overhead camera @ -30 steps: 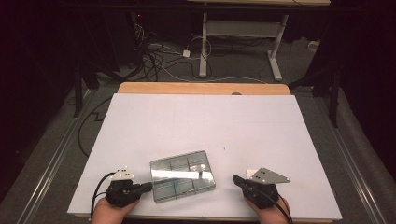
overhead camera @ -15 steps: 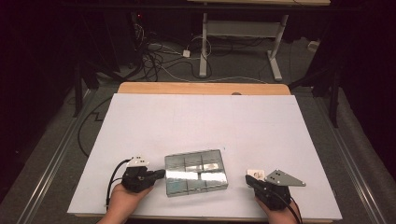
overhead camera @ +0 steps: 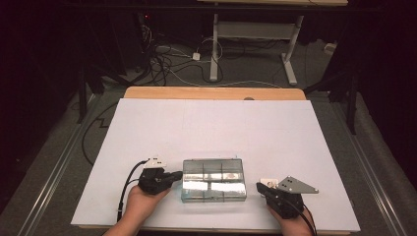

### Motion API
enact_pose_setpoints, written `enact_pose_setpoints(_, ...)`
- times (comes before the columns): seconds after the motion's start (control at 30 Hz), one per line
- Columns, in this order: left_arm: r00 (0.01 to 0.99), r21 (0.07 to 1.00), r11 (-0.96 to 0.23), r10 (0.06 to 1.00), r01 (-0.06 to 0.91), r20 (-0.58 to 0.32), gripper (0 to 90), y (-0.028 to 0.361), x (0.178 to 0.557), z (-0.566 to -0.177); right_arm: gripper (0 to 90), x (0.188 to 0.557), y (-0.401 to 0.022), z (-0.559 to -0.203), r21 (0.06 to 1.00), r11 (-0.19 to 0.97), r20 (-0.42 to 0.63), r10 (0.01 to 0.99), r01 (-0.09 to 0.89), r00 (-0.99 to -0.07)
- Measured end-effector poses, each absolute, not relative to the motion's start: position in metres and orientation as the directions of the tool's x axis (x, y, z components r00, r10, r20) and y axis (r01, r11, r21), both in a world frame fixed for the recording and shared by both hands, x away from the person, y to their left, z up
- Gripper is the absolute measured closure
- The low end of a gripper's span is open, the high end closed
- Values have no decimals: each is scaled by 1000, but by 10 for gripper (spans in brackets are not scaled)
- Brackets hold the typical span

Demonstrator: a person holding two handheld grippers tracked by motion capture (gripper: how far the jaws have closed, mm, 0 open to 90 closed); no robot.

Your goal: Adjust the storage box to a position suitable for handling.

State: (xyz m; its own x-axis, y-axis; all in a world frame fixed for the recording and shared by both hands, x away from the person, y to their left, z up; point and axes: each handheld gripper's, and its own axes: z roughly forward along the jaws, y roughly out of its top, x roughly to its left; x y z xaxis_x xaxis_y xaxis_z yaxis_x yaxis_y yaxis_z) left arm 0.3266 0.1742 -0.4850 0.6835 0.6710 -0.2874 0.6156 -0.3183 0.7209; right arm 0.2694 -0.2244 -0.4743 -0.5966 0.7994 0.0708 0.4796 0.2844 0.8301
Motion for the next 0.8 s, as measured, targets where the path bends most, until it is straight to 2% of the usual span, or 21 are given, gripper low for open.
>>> enact_pose_setpoints(0.5, 697, 730, -328, 663, 599, -274, 875, 173, 317, -484, 900, 270, -225, -470, 845, 276, 67, 795, 458, -603)
enact_pose_setpoints(0.8, 733, 707, -378, 614, 598, -291, 873, 181, 280, -485, 900, 274, -214, -454, 881, 252, 71, 766, 400, -639)
